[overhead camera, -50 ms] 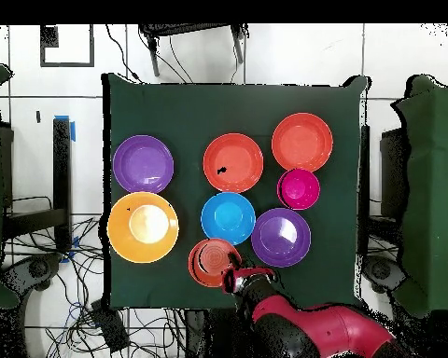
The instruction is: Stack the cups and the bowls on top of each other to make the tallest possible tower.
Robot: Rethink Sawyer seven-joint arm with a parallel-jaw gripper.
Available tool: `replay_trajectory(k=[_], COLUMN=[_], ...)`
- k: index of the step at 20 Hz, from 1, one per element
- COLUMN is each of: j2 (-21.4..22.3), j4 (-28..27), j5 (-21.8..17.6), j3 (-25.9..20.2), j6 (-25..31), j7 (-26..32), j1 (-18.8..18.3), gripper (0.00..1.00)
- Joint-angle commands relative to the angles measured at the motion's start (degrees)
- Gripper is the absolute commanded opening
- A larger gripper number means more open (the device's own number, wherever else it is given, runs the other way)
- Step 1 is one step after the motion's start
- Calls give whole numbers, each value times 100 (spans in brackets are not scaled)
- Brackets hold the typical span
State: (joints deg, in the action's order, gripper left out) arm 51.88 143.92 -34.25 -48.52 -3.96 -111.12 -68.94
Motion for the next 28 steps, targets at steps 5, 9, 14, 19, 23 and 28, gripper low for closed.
replay_trajectory(k=[5,9,14,19,23,28], j2=[-357,-478,-536,-700,-785,-1118], j4=[-583,-739,-882,-1138,-1198,-1278], j5=[-21,-133,-402,-811,-938,-1324], j3=[-958,-1064,-1010,-813,-870,-791], j6=[1355,1573,1700,1780,1848,1898], j7=[440,564,654,813,835,983], j1=[-276,-420,-457,-461,-505,-666], gripper=[0,0,0,0,0,0])
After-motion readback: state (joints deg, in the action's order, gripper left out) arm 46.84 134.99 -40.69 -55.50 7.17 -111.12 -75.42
